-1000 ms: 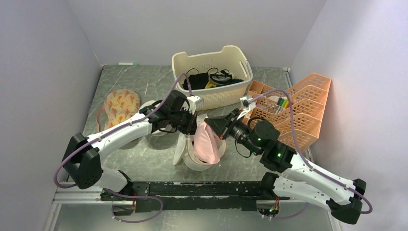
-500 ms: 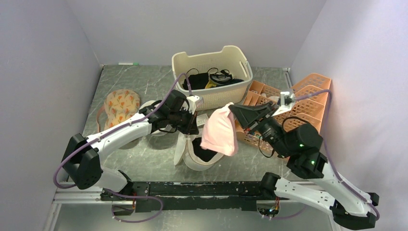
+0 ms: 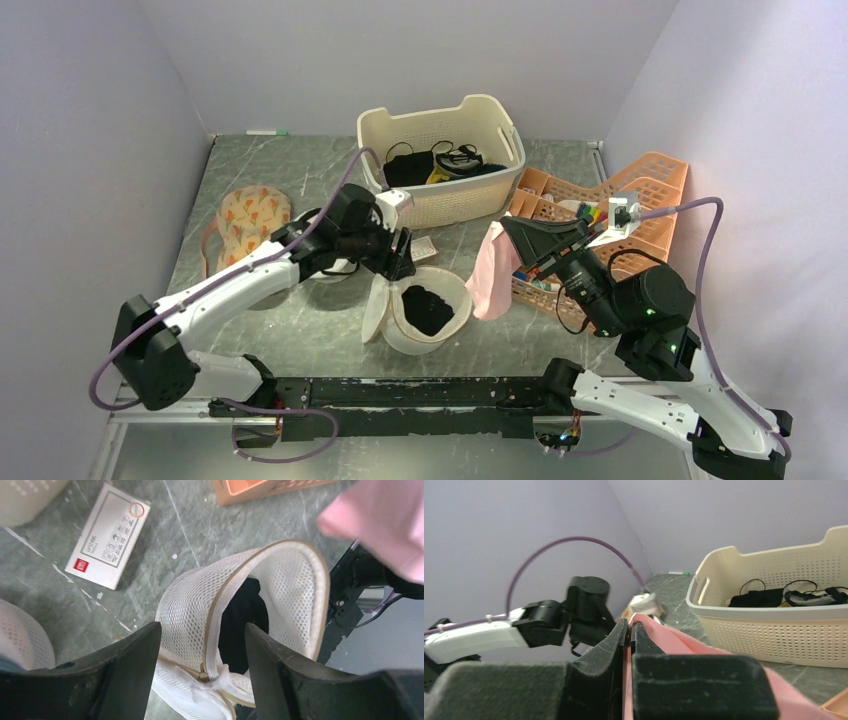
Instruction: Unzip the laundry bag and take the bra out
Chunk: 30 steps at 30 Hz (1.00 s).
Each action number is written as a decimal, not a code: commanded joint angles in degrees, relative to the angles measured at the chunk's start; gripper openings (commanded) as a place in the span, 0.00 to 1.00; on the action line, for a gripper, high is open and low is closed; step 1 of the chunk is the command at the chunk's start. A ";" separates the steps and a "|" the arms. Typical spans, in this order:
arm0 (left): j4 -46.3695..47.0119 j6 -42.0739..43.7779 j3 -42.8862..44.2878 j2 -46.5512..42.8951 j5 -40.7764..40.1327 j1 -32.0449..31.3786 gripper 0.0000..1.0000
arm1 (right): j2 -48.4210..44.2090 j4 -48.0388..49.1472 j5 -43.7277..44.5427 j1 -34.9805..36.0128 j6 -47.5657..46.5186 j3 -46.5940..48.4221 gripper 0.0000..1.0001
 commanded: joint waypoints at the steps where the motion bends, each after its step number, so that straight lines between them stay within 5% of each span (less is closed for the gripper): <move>1: 2.93 1.66 -0.70 -5.42 -3.56 0.30 0.88 | -0.06 -1.12 2.13 0.17 -2.90 -0.35 0.00; 4: 3.23 0.41 1.89 -7.09 -3.32 0.32 1.00 | -0.49 -2.14 2.89 0.20 -3.79 -0.38 0.00; 8: 0.97 -0.94 12.09 -7.33 -5.77 0.24 1.00 | -0.44 -4.97 4.95 0.18 -4.86 0.55 0.00; 14: 5.36 -3.21 26.13 -6.18 -34.32 0.68 0.99 | 1.44 -6.45 8.19 0.24 -7.52 2.85 0.00; 30: 22.84 -0.69 4.71 -18.14 -47.32 5.61 0.99 | 23.65 3.14 12.99 0.24 -17.50 16.51 0.00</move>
